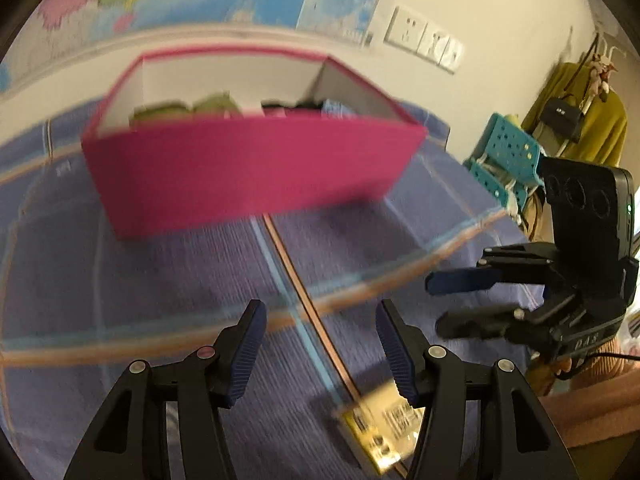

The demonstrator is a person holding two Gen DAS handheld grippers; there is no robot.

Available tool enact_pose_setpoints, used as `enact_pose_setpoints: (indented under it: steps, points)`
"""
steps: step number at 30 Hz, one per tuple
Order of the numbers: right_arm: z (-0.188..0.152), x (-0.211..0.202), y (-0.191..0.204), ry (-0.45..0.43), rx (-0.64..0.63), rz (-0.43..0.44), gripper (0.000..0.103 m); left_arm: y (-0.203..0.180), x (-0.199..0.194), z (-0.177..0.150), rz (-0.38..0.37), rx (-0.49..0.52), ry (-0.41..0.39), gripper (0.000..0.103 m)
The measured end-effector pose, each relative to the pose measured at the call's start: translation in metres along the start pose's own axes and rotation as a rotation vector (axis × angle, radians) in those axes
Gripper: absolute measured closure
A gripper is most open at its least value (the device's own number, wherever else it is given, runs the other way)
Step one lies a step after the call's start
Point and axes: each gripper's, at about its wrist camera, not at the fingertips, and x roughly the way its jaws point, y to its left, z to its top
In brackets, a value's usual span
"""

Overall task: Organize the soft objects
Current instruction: 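Lower the right tool onto the gold tissue packet and grasp it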

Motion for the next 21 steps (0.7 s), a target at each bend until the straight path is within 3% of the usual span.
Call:
enact_pose_setpoints:
  steps: [9, 21]
  points:
    - [-0.028, 0.019, 0.007, 0.056, 0.063, 0.049, 0.059, -0.009, 0.006, -0.025, -0.008, -0.007, 0.074, 0.045]
    - [-0.044, 0.022, 0.012, 0.057, 0.109, 0.063, 0.059, -0.015, 0.004, -0.053, -0.094, -0.036, 0.144, 0.047]
